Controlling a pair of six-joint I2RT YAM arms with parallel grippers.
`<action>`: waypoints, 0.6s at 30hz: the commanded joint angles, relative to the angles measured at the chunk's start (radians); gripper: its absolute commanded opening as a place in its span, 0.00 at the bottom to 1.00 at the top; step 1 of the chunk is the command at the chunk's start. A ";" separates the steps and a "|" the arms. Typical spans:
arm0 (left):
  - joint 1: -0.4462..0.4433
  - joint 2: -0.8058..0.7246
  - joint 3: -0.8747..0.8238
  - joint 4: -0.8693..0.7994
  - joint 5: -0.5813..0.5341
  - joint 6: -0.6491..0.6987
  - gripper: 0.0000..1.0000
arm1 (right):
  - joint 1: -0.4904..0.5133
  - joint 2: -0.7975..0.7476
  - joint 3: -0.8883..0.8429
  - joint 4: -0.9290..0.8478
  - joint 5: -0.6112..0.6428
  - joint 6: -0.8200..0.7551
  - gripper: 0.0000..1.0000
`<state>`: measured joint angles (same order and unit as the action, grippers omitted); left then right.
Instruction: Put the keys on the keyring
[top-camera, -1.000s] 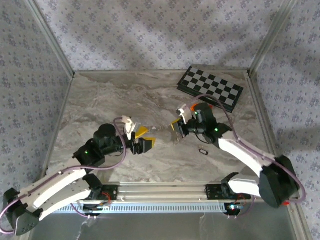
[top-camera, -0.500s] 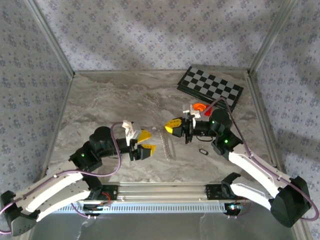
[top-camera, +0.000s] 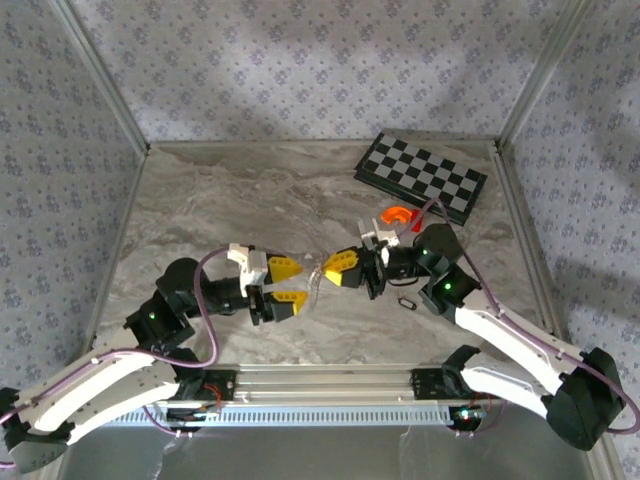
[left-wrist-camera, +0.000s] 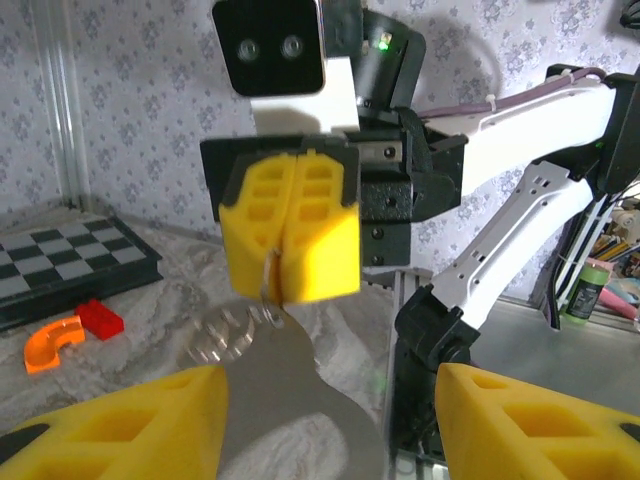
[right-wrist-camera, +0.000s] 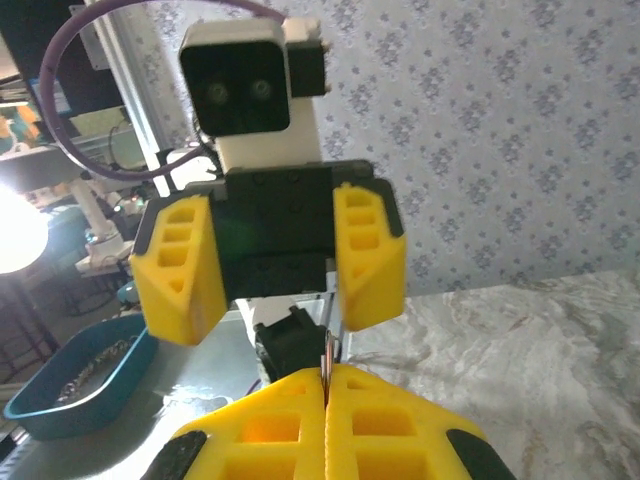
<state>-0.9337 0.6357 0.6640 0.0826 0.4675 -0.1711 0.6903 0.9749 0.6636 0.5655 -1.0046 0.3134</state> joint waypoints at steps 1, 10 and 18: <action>-0.012 0.019 0.061 0.045 0.009 0.054 0.57 | 0.028 -0.007 0.056 -0.022 -0.041 -0.054 0.00; -0.029 0.041 0.078 0.027 0.008 0.106 0.54 | 0.063 -0.042 0.071 -0.105 -0.035 -0.131 0.00; -0.032 0.064 0.087 0.019 0.026 0.111 0.39 | 0.070 -0.037 0.073 -0.095 -0.040 -0.142 0.00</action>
<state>-0.9577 0.6979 0.7128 0.0834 0.4686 -0.0746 0.7517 0.9489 0.6987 0.4599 -1.0267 0.1925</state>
